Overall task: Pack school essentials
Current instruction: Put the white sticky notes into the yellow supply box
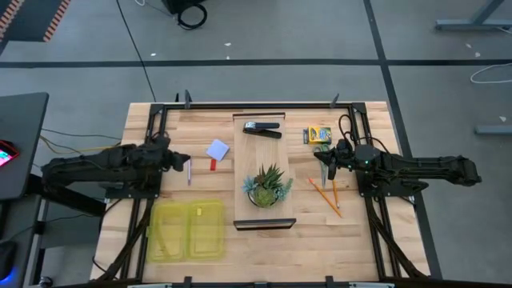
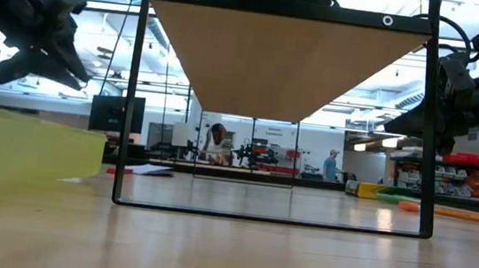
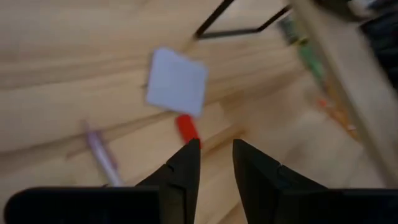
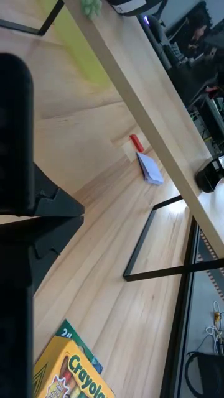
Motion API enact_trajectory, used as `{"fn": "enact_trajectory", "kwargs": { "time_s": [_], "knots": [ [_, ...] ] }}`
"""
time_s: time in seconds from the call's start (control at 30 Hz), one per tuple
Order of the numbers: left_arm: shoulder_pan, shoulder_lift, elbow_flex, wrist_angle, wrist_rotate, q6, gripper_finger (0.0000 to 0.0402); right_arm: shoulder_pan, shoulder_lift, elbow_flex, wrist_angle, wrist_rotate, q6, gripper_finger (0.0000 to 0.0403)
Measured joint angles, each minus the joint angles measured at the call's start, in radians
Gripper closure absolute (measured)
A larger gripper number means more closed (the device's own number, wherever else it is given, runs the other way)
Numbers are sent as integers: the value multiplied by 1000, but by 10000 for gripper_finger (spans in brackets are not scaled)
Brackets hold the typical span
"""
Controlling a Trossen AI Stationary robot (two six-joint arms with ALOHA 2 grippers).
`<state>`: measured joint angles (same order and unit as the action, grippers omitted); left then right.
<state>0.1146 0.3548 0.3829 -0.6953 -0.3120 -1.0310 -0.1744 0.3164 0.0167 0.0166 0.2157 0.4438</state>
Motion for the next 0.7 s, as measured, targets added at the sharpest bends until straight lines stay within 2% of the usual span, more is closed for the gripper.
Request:
{"fn": "enact_trajectory", "kwargs": {
  "time_s": [0.2,0.27,0.4,0.7],
  "knots": [
    [9,198,6,-19,16,-227,298,0,0,0,0,0,0,393],
    [15,264,6,-10,37,-259,298,0,0,0,0,0,0,393],
    [32,384,39,-17,68,-266,298,0,0,0,0,0,0,393],
    [83,634,165,-105,83,-158,298,0,0,0,0,0,0,393]
  ]
}}
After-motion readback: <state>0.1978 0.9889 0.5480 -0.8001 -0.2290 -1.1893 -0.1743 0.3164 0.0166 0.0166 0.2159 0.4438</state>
